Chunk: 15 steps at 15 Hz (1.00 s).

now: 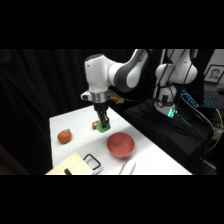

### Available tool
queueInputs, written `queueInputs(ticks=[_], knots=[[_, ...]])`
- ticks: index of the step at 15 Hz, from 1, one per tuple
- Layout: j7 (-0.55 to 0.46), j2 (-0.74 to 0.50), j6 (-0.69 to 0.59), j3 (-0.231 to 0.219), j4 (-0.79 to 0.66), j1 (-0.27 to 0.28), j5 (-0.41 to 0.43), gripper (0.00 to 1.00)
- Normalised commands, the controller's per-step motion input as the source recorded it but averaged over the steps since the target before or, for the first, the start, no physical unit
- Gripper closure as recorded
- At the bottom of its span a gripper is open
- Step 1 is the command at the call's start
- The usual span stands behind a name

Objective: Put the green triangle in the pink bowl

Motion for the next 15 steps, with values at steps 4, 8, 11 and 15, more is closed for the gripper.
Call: queueInputs(ticks=[4,8,11,15], knots=[[0.1,-0.4,0.17,0.086,-0.46,0.086,-0.098,0.95],[0.1,-0.23,0.26,0.069,-0.32,0.061,-0.105,0.95],[0.08,-0.07,0.26,0.061,-0.19,0.053,-0.085,0.95],[0.12,0.05,0.33,0.034,-0.1,0.051,-0.131,0.95]])
